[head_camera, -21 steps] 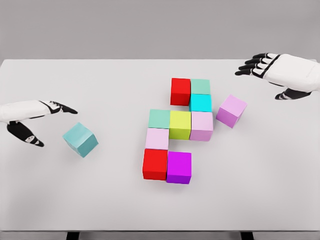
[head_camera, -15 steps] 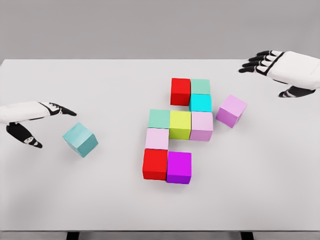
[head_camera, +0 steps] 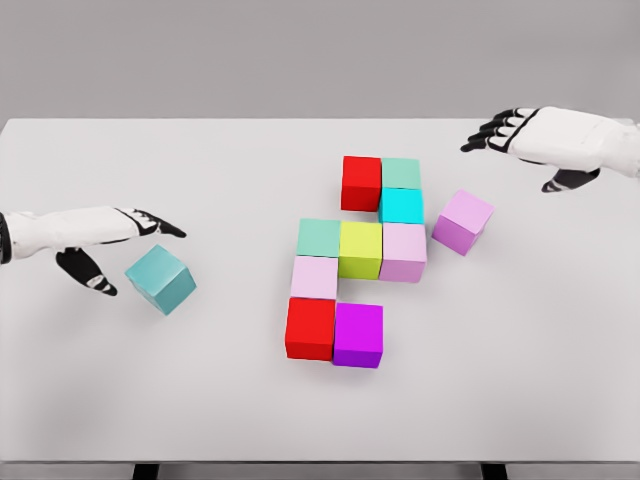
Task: Assemble the squares on the desktop into the number 2
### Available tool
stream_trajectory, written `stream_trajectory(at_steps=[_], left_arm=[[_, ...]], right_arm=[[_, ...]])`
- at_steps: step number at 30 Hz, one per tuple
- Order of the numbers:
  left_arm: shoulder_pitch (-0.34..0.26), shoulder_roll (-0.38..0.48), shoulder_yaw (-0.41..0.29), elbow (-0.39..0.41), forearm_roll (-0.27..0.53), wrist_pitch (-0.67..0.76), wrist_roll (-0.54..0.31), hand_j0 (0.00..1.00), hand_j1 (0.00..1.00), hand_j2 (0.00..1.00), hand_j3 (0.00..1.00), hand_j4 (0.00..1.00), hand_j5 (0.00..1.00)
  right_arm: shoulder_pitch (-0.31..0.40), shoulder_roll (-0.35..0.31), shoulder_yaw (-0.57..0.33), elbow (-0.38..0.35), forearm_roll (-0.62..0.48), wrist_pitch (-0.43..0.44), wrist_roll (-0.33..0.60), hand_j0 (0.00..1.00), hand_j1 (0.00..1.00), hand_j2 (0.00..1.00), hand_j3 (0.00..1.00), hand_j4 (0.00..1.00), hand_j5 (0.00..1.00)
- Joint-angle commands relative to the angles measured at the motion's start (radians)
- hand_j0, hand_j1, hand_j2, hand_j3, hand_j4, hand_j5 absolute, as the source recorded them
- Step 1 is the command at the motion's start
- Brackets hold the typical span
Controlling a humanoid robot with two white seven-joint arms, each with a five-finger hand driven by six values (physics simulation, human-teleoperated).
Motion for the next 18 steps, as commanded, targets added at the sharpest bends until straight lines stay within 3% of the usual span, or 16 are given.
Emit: stream_trajectory(at_steps=[1,11,18], left_arm=[[0.000,-0.022,0.000,-0.007,-0.036,0.020,0.001,1.00,1.00,1.00,1.00,1.00,1.00],[0.011,-0.036,-0.003,-0.004,-0.077,0.022,0.001,1.00,1.00,1.00,1.00,1.00,1.00],[0.022,-0.057,-0.004,0.004,-0.128,0.025,0.041,1.00,1.00,1.00,1.00,1.00,1.00]], right_arm=[[-0.003,0.039,0.085,0.071,0.007,0.002,0.000,1.00,1.00,1.00,1.00,1.00,1.00],[-0.026,0.058,0.166,0.079,0.071,0.002,0.000,1.00,1.00,1.00,1.00,1.00,1.00],[-0.061,0.090,0.178,0.143,0.102,0.002,0.000,1.00,1.00,1.00,1.00,1.00,1.00]])
